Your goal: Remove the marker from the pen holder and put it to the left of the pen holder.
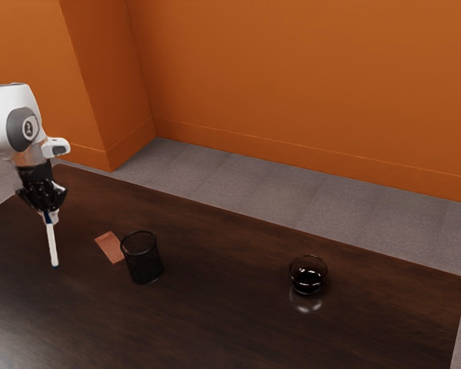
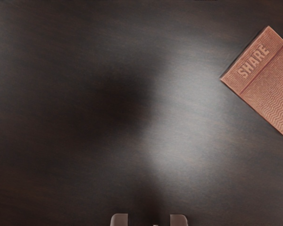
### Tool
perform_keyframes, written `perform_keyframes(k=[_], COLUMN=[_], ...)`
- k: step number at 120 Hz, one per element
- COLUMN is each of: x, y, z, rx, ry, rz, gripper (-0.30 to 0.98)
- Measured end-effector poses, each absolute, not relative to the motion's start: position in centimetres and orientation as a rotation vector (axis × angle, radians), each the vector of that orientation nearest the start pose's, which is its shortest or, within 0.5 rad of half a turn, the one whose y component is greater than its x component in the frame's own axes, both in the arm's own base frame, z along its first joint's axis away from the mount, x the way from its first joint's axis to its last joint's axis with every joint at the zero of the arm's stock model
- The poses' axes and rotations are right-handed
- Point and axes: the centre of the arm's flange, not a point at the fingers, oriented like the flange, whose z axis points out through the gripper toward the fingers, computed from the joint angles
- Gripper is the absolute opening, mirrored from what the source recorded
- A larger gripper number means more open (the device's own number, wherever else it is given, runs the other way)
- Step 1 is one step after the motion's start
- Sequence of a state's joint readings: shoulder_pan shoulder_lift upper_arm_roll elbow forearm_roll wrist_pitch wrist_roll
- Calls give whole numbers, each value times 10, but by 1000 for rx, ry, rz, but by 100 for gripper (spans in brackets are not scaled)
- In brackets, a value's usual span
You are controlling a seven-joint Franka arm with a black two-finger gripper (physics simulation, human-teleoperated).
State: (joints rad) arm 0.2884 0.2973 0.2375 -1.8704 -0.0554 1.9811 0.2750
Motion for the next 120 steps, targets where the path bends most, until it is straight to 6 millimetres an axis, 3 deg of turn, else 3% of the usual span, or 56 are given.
perform_keyframes(k=[12, 42, 83, 102, 120], x=[540, 561, 582, 583, 578], y=[292, 284, 268, 277, 291], z=[329, 314, 262, 261, 262], rx=[-3149, -3191, -3260, -3265, -3267], ry=[-400, -361, -355, -372, -404], rz=[339, 375, 399, 370, 354], gripper=[-7, 7, -2, 3, 19])
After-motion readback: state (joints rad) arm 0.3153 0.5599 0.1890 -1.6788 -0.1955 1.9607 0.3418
